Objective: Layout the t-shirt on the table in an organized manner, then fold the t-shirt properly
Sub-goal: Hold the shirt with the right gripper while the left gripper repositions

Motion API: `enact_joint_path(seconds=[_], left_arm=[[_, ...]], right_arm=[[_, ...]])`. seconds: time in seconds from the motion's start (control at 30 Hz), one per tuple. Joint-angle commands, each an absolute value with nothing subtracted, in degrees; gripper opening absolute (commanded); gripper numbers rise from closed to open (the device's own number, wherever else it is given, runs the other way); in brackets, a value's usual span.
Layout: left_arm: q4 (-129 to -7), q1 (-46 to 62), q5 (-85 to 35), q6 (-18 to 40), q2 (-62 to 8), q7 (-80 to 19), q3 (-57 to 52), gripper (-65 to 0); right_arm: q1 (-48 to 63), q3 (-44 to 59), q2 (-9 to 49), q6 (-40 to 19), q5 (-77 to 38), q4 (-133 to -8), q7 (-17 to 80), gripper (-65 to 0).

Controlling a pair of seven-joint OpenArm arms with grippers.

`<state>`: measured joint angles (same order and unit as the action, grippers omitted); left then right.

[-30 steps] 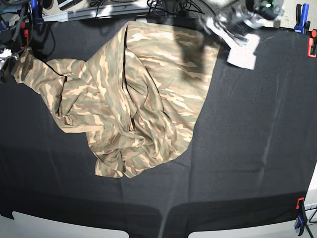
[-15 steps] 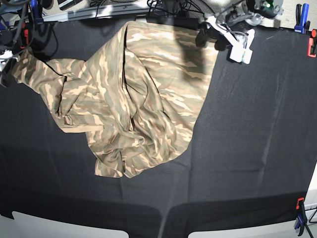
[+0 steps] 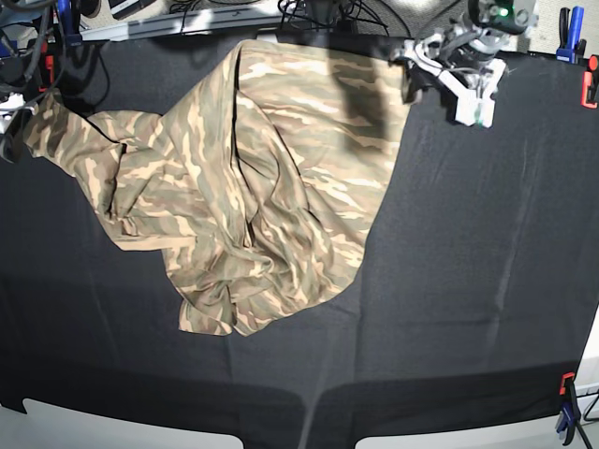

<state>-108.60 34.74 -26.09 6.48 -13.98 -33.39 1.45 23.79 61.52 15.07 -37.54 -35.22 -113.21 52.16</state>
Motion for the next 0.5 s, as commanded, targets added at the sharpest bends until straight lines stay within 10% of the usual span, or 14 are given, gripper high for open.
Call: enact_joint_path(seconds=[0.0,0.47], left_arm=[[-109.6,34.9,-27.4,8.2,-14.0,-32.8,1.6,-28.9],[-103.5,31.5,-23.8,9.6,-13.3,-33.0,1.6,-28.9]], right_arm=[[23.8,61.9,16.2,-37.7,-36.3,-114.2,51.0,-37.2],[23.8,61.9,16.2,-37.8,-41.0,-114.2,51.1,-37.2]])
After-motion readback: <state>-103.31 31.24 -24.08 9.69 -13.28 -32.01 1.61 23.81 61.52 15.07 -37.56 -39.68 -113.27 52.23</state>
